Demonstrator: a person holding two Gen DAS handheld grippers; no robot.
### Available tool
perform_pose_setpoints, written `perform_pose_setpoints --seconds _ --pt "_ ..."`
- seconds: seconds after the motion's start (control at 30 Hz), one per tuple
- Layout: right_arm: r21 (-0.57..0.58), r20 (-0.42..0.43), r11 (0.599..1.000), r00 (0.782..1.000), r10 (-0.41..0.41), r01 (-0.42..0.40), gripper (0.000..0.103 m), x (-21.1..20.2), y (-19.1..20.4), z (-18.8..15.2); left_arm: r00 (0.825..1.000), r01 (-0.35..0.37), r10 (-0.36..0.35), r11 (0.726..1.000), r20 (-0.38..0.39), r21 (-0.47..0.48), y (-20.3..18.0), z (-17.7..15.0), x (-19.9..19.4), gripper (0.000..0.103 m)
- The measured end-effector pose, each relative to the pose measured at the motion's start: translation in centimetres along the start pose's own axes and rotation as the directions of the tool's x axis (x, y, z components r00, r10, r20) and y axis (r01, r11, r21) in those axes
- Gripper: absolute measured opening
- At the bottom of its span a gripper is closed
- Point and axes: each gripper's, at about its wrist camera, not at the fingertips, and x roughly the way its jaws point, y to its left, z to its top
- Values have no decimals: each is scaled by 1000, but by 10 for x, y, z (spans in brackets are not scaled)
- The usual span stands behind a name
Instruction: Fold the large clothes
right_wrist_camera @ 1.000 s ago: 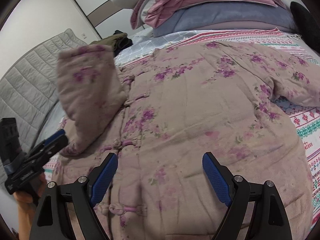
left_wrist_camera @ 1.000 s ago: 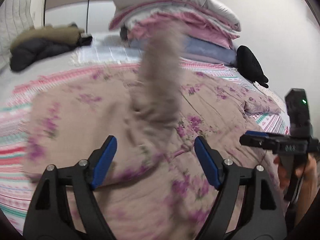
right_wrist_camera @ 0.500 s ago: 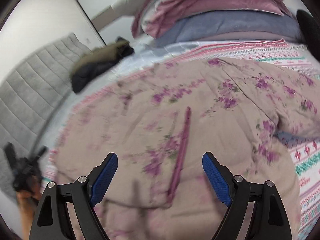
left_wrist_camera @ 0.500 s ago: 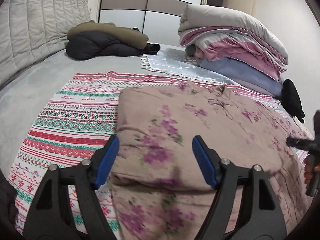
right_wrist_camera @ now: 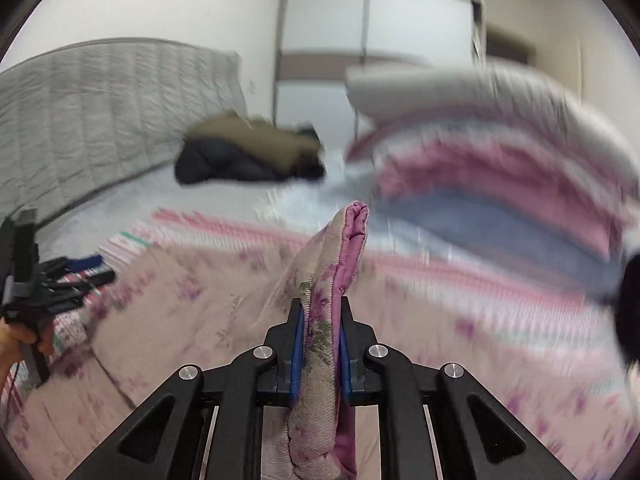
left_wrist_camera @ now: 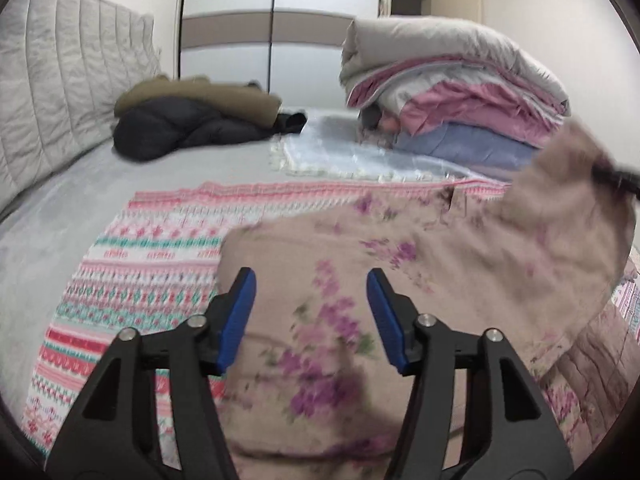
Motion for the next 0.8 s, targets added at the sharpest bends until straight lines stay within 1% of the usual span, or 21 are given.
perform_pose_setpoints --seconds 0.07,0.13,0.17,0.23,0.27,0.3,0.33,0.37,0.4,0.47,0.5,0.53,0.57,0.6,0.63,0.67,0.7,0.73,0.77,0.8 --pt "-47 76 999 997 -25 28 14 -7 3 10 1000 2 -2 1000 12 23 -6 -1 7 57" --pt "-36 86 997 994 -65 69 15 3 -9 8 1000 -16 16 999 -10 49 -11 -5 18 57" --pt "-19 63 996 994 -89 91 15 16 -20 5 999 -27 30 998 -35 61 -12 -8 26 57" --pt "33 -63 990 988 -138 140 15 61 -49 -16 994 -59 65 996 -88 68 -11 -14 40 57" --pt "49 -126 987 982 -144 151 17 83 -57 -28 987 -73 81 995 -141 61 -8 -20 51 57" --pt "61 -209 986 968 -141 157 18 108 -65 -45 977 -73 82 996 -195 49 -3 -25 62 57" --pt "68 -296 986 947 -125 152 19 133 -70 -65 973 -68 75 997 -218 40 -1 -28 67 58" --pt "63 -353 986 928 -122 154 27 150 -70 -81 971 -50 53 999 -235 19 2 -29 70 58" --pt "63 -394 985 911 -123 161 28 166 -72 -99 971 -41 42 999 -236 9 4 -28 70 58" --pt "134 -361 979 928 -95 153 31 166 -80 -108 970 -44 46 999 -239 17 3 -29 68 58" --pt "174 -365 973 928 -80 153 34 165 -85 -106 969 -47 51 999 -241 22 3 -29 68 58" --pt "190 -371 970 926 -69 149 39 165 -88 -105 969 -50 55 998 -241 25 2 -28 68 58" --pt "197 -376 968 924 -71 155 48 162 -91 -104 970 -57 61 998 -236 25 1 -27 66 59" --pt "209 -384 964 920 -74 164 53 158 -94 -102 970 -65 69 998 -231 24 0 -25 64 62" --pt "235 -391 957 918 -68 171 64 153 -100 -101 971 -79 81 997 -226 17 -1 -22 56 72" --pt "261 -391 951 919 -54 167 70 144 -105 -99 971 -88 87 996 -222 3 -2 -19 50 84" --pt "296 -378 943 925 -29 151 72 135 -113 -99 972 -91 86 996 -219 -12 -1 -18 46 86" --pt "332 -357 934 934 -5 132 75 123 -121 -99 974 -85 75 996 -214 -36 -1 -16 39 86" --pt "362 -340 923 940 3 128 79 110 -129 -100 975 -73 59 996 -216 -60 -1 -13 32 87" --pt "382 -333 914 943 0 136 80 101 -136 -100 973 -70 51 994 -224 -79 -2 -11 26 87"
